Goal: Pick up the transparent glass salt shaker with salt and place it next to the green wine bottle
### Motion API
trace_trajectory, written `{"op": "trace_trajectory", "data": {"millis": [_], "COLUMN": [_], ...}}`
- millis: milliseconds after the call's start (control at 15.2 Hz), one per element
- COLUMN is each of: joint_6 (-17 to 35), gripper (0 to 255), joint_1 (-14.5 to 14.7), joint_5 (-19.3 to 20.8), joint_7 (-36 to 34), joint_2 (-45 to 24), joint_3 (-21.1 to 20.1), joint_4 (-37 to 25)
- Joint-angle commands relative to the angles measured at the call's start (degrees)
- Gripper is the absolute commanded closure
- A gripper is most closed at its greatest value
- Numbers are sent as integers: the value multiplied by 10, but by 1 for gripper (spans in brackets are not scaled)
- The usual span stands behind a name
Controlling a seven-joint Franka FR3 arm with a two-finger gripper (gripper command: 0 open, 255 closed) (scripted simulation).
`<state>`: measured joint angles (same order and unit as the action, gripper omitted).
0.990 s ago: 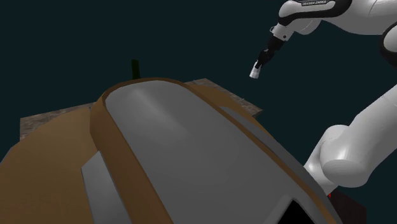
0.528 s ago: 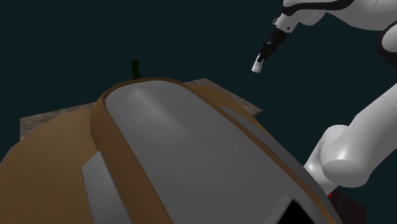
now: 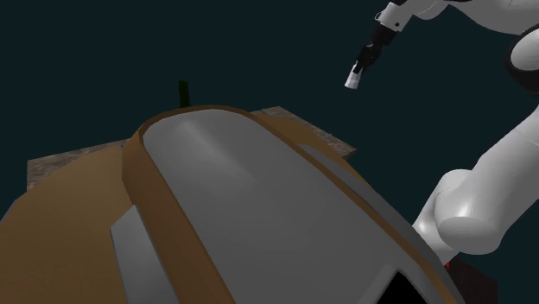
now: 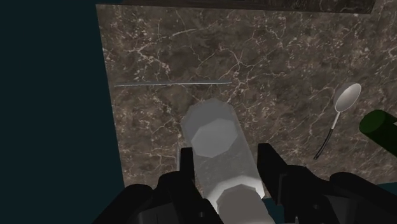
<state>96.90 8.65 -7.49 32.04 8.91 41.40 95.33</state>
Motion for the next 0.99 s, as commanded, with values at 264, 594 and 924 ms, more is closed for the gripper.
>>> {"op": "trace_trajectory", "data": {"millis": [264,594,924], "joint_6": [-53,-99,-123], "gripper": [255,255,255], "joint_1": [0,-4,1], "joint_5": [-17,-37,-41], "joint_7": [3,8,-7], "joint_2": [-26,-52,-59], "joint_3": [10,21,17], "joint_4": [-71,-135,-167]}}
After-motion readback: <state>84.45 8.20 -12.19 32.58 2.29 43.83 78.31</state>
